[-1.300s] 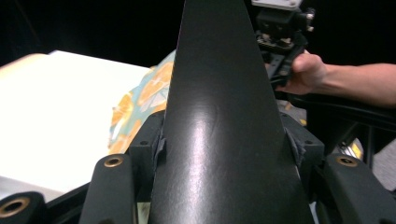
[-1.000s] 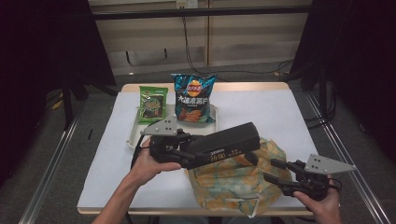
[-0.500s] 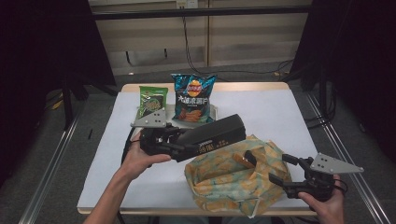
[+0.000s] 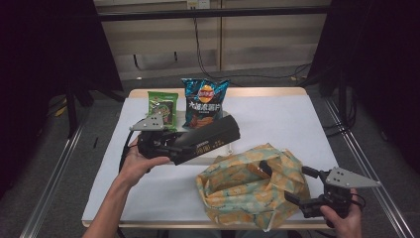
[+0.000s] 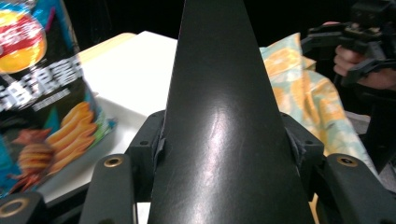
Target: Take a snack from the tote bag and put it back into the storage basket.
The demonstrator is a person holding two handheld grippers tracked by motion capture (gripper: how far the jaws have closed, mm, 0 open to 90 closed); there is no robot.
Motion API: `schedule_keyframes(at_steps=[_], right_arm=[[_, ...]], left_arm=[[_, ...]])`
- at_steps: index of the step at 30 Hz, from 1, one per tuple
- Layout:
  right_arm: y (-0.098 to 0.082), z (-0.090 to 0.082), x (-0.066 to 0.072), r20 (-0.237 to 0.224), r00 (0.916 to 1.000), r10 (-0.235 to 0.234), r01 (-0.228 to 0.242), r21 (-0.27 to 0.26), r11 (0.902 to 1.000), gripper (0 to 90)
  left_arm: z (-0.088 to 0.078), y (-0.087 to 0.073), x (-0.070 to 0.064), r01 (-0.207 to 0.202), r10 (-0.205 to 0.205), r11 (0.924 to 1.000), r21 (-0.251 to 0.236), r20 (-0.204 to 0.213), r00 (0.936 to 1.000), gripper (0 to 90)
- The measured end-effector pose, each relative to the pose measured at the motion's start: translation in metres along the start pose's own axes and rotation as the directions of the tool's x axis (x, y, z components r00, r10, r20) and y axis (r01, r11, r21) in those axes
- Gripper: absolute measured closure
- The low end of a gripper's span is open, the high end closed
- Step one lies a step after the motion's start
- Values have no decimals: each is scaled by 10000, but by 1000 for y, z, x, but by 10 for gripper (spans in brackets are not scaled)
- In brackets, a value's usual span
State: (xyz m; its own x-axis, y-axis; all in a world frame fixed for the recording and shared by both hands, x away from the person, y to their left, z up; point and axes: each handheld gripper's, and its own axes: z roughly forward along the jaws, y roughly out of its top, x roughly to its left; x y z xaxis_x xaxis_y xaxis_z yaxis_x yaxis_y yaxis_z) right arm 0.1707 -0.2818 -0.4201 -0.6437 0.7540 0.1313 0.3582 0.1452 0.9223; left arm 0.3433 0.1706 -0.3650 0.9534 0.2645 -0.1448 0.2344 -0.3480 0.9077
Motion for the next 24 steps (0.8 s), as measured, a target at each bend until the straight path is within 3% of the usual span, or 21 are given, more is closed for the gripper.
schedule_keyframes(at_steps=[4,12,21,24], right_arm=[[-1,1,-1,-38,10000,77,-77,64,10000,12],[-3,2,-3,-10,9999,151,-151,230,9996,15],[-2,1,-3,-53,10000,33,-32,236,9997,14],[-3,1,-4,-5,9999,115,-115,254,9996,10]], left_arm=[[-4,-4,13,124,-121,9999,71,-395,9991,434],[2,-17,39,345,-279,9969,712,-909,9955,434],[17,-32,50,226,-108,9876,1555,-764,9970,434],[20,-35,53,359,-205,9842,1735,-899,9957,434]])
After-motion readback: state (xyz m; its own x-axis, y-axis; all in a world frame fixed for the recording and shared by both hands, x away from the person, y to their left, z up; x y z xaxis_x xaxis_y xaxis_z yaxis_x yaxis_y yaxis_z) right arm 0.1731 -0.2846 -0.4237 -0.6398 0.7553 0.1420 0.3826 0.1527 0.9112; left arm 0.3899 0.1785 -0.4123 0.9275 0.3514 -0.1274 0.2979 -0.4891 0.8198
